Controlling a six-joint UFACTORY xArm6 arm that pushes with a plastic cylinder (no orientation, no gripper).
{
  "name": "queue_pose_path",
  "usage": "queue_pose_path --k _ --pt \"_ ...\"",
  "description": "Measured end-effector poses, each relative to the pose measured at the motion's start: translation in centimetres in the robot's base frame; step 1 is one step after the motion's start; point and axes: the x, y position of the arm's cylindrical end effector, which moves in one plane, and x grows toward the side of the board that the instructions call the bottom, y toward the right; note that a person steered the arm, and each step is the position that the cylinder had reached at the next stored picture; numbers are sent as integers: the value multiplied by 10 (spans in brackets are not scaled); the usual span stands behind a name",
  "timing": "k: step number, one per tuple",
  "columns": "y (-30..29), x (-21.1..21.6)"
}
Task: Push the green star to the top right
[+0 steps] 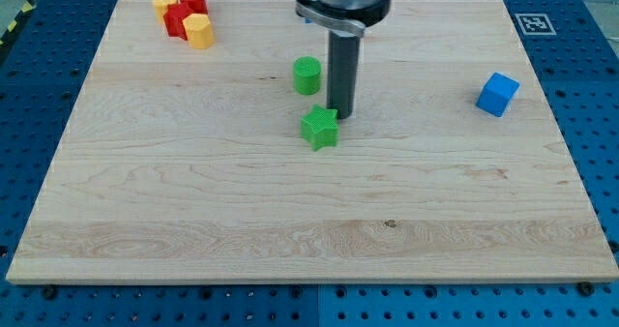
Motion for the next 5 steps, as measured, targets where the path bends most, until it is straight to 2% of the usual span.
queue_pose_path --k 1,3,4,5 --pt "28 8" --pt "21 103" --pt "-23 121" --pt "-56 96"
